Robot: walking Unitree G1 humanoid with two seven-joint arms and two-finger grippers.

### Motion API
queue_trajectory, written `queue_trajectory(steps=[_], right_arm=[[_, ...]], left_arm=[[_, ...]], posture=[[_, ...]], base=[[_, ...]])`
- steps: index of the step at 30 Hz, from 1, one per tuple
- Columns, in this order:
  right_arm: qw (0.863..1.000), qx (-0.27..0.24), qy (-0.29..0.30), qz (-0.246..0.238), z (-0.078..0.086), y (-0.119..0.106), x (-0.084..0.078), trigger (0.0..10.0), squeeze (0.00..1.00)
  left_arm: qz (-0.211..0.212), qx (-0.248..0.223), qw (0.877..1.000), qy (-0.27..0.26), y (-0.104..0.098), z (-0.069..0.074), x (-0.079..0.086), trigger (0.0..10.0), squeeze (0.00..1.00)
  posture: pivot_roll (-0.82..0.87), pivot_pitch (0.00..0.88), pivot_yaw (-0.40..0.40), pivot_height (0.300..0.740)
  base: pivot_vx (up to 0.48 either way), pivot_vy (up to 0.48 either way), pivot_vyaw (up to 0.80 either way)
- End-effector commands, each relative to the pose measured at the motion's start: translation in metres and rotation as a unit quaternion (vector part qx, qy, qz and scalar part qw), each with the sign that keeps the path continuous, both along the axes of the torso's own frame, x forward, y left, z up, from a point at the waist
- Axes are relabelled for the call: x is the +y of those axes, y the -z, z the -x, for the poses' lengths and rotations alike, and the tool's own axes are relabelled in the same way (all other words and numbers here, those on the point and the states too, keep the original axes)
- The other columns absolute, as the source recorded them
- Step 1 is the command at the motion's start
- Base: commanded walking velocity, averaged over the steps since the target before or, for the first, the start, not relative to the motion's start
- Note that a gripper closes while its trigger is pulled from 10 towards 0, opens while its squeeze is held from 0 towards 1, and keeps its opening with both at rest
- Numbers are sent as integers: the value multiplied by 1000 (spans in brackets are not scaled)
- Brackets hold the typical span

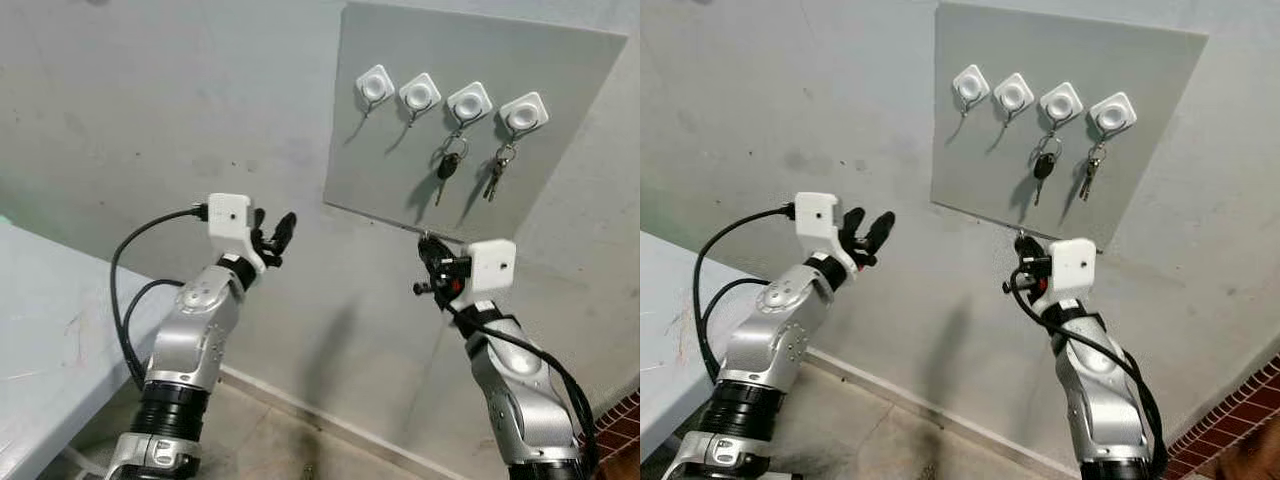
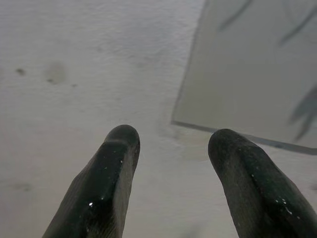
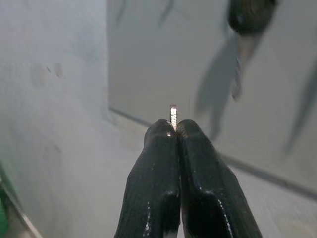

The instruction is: Hang keys on a hook

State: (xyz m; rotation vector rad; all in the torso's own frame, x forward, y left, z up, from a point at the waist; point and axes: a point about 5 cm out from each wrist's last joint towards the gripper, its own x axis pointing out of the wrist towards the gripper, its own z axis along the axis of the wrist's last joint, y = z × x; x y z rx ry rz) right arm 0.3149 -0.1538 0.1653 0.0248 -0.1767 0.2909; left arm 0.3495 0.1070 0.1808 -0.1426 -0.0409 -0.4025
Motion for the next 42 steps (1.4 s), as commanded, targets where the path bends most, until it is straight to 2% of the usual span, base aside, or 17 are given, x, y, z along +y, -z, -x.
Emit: queue_trajectory(steps=[1,9,18,31,42], right_arm=[[1000,-15,-13,1,-4,-8,3,10000,0],[998,-49,-51,0,-25,-30,21,10000,0],[994,-85,-61,-17,-44,-55,32,10000,0],[990,-129,-43,-38,-60,-81,31,10000,0],[988,-138,-49,-41,-65,-88,31,10000,0]], left_arm=[[-6,-20,1000,16,-13,-1,-6,10000,0],[-5,-34,999,24,-22,-5,-11,10000,0],[2,-46,999,24,-33,-10,-13,10000,0],[9,-54,998,32,-39,-12,-18,10000,0],[11,-58,998,36,-41,-11,-21,10000,0]], posture=[[6,0,-30,740],[6,0,-27,740],[13,0,-33,740],[11,0,-31,740],[14,0,-37,740]], base=[[0,0,0],[0,0,0],[0,0,0],[0,0,0],[0,0,0]])
